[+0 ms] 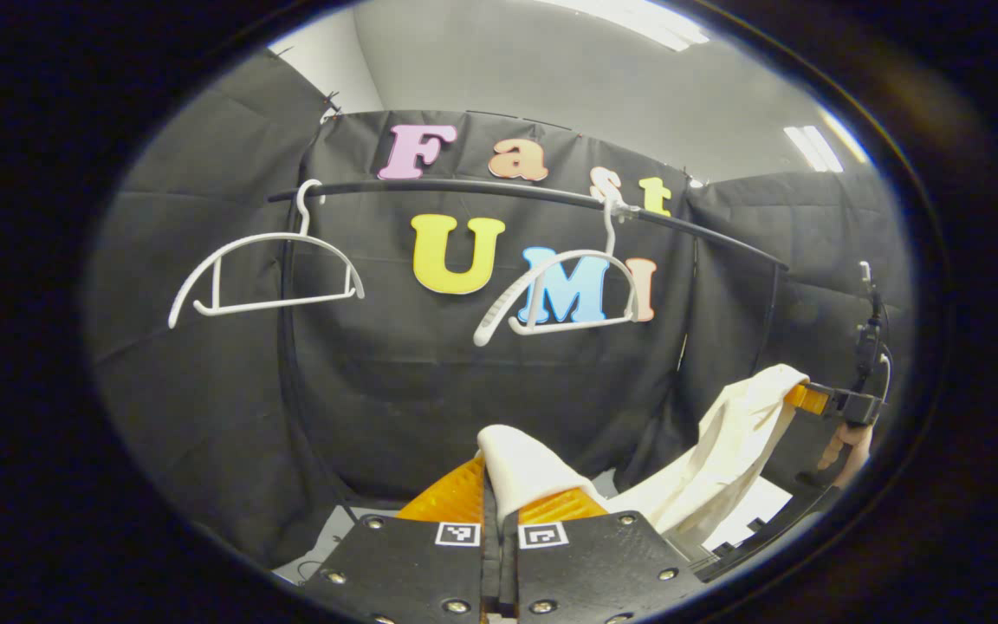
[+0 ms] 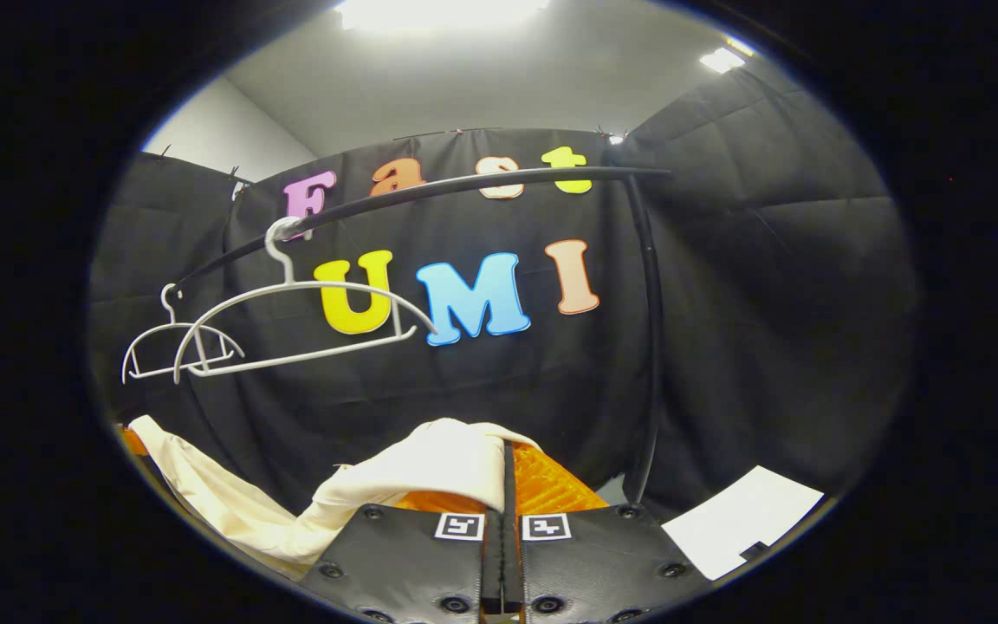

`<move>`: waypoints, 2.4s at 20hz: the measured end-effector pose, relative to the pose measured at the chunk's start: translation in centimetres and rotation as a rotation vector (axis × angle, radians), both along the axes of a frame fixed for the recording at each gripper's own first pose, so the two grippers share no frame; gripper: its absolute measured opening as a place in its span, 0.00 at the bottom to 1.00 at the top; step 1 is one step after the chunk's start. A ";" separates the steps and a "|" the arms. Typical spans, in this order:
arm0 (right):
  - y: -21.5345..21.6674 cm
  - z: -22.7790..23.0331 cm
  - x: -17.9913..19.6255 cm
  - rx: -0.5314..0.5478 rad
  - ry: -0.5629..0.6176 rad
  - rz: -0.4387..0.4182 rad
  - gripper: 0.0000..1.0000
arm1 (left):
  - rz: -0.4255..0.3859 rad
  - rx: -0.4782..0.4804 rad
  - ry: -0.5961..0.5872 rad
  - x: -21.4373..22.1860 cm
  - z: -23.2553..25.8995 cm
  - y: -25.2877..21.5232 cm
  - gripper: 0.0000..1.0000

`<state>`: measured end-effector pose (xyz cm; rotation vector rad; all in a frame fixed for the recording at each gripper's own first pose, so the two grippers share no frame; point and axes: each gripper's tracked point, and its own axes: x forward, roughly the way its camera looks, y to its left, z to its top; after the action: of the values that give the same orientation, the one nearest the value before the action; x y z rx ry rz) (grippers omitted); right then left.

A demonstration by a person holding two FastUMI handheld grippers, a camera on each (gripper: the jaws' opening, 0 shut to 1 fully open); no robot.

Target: Grasp the clothes on the hanger with both hands and then place them into the laundry hamper below.

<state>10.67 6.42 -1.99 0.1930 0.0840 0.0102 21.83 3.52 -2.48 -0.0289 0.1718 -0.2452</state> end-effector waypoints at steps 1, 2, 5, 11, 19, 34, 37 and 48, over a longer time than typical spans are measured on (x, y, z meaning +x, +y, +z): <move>1.5 -0.5 -0.5 0.000 0.013 0.025 0.02 | -0.003 0.003 0.009 0.0 -0.3 -0.1 0.01; 2.9 -1.2 -0.8 -0.010 0.025 0.050 0.02 | -0.002 0.005 0.021 0.0 -0.6 -0.1 0.01; 7.6 -4.3 -1.7 -0.039 0.095 0.142 0.02 | 0.003 0.005 0.076 -0.2 -1.9 -0.3 0.01; 15.8 -12.1 -3.2 -0.082 0.241 0.307 0.00 | 0.021 -0.005 0.184 -2.1 -5.3 0.4 0.01; 20.9 -23.1 -4.3 -0.081 0.460 0.382 0.02 | 0.029 0.020 0.286 -3.8 -8.2 1.0 0.01; 23.7 -43.5 -6.0 -0.154 0.783 0.383 0.02 | 0.069 0.041 0.626 -9.2 -18.8 1.7 0.01; 24.2 -46.2 -6.7 -0.177 0.828 0.400 0.03 | 0.086 0.064 0.655 -9.5 -20.2 2.3 0.02; 24.7 -47.2 -6.4 -0.113 0.886 0.399 0.23 | 0.135 0.123 0.712 -10.0 -21.2 3.4 0.02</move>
<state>4.25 31.16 -49.18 0.0531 1.0040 0.3178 11.85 6.91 -23.67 -0.0043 0.8902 -0.0799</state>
